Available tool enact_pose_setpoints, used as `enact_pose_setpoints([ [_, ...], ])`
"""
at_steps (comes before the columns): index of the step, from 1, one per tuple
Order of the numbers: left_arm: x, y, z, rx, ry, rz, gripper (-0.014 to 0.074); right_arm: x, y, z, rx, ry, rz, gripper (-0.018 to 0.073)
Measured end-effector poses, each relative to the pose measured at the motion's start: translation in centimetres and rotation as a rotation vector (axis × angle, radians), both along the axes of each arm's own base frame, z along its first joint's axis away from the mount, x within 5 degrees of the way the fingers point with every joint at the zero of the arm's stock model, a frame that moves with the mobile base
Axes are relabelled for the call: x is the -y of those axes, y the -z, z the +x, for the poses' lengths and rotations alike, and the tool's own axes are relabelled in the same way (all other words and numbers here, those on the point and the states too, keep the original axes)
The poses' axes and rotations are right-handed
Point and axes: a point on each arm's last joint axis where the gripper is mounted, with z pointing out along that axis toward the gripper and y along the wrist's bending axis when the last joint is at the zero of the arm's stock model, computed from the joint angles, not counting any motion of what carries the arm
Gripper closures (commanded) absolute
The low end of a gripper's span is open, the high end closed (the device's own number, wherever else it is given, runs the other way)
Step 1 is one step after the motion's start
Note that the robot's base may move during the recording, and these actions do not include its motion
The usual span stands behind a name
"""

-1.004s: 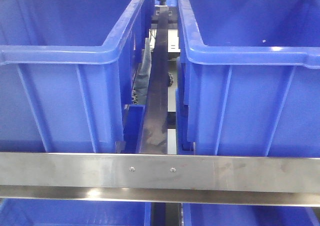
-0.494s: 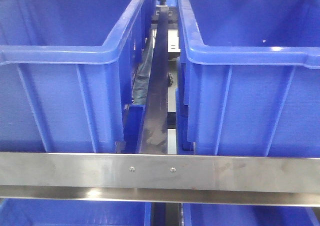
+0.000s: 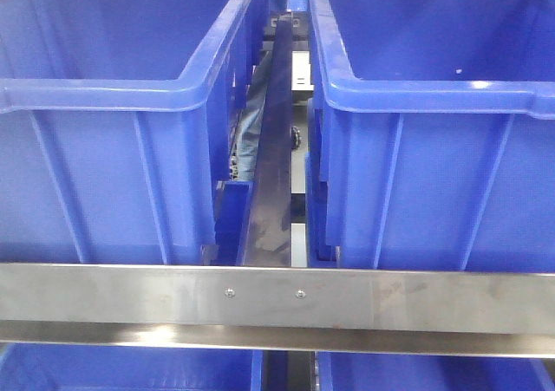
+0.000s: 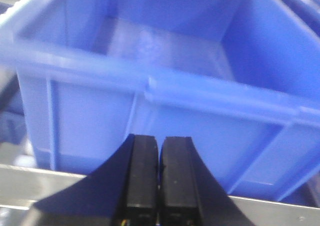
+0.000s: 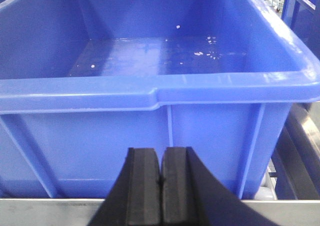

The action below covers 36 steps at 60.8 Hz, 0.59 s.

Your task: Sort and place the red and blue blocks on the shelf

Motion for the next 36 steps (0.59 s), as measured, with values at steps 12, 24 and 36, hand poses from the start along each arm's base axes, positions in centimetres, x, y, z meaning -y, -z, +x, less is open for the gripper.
enact_pose_setpoints([
  [12, -0.23, -0.11, -0.71, 0.087, -0.024, -0.062, 0.0473, 0.00, 0.00, 0.00, 0.000, 0.000, 0.000, 0.0511],
  [24, -0.27, -0.05, -0.70, 0.081, -0.033, -0.065, 0.0473, 0.00, -0.02, 0.00, 0.002, 0.000, 0.000, 0.0511],
  [36, -0.27, -0.03, -0.70, 0.079, -0.033, -0.065, 0.0473, 0.00, -0.02, 0.00, 0.002, 0.000, 0.000, 0.0511],
])
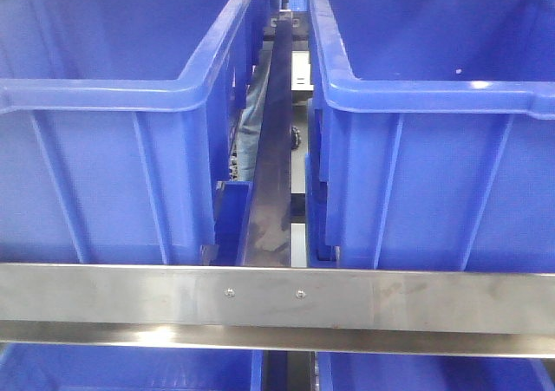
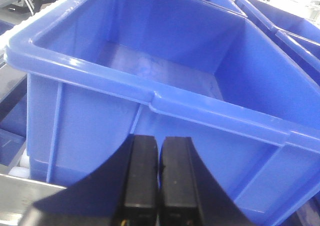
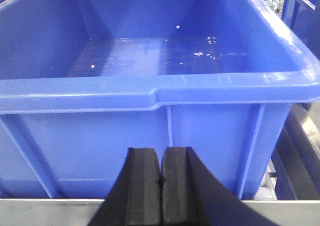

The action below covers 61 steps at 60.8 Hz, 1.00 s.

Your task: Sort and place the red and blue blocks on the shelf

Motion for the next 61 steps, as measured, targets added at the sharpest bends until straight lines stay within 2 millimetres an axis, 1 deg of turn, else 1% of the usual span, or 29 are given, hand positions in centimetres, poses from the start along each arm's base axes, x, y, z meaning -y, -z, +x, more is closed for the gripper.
enact_pose_setpoints([
  [21, 0.00, 0.00, 0.00, 0.000, 0.000, 0.002, 0.0473, 0.00, 0.00, 0.00, 0.000, 0.000, 0.000, 0.0511],
  [33, 0.00, 0.00, 0.00, 0.011, 0.002, 0.082, 0.0473, 0.00, 0.00, 0.00, 0.000, 0.000, 0.000, 0.0511],
  [57, -0.01, 0.18, 0.00, -0.007, 0.002, 0.096, 0.0473, 0.00, 0.00, 0.00, 0.000, 0.000, 0.000, 0.0511],
  [61, -0.05, 0.19, 0.00, -0.005, -0.001, 0.127, 0.0473, 0.00, 0.00, 0.00, 0.000, 0.000, 0.000, 0.0511],
])
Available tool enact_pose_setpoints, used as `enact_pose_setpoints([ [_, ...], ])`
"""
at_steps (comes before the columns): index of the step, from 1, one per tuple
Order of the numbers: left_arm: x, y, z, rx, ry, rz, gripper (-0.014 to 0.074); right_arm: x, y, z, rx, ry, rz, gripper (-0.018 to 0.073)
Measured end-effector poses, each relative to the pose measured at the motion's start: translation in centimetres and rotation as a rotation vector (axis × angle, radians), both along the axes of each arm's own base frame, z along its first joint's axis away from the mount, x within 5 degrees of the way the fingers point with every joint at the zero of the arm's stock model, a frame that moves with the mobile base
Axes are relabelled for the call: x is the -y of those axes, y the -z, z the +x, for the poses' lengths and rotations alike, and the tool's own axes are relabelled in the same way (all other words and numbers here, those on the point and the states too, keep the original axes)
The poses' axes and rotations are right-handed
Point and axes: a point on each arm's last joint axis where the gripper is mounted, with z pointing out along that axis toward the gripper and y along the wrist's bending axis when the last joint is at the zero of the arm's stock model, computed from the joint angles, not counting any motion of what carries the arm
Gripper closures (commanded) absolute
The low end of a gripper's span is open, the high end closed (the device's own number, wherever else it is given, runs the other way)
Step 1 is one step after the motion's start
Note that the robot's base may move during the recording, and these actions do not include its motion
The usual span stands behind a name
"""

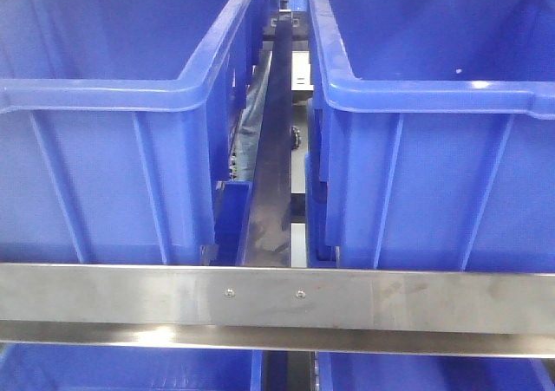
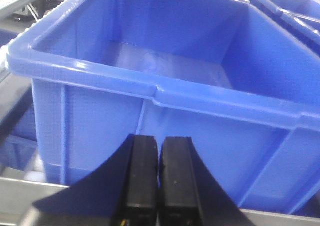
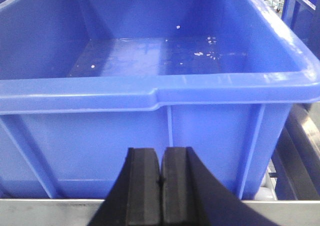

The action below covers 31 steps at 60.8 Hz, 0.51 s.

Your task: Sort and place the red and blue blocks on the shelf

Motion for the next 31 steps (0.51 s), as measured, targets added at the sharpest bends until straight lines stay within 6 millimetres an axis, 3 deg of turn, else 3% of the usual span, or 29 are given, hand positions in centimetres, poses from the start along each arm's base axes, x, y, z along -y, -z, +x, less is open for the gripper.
enact_pose_setpoints([
  [31, -0.07, 0.03, 0.01, 0.004, -0.005, 0.053, 0.0473, 0.00, 0.00, 0.00, 0.000, 0.000, 0.000, 0.0511],
])
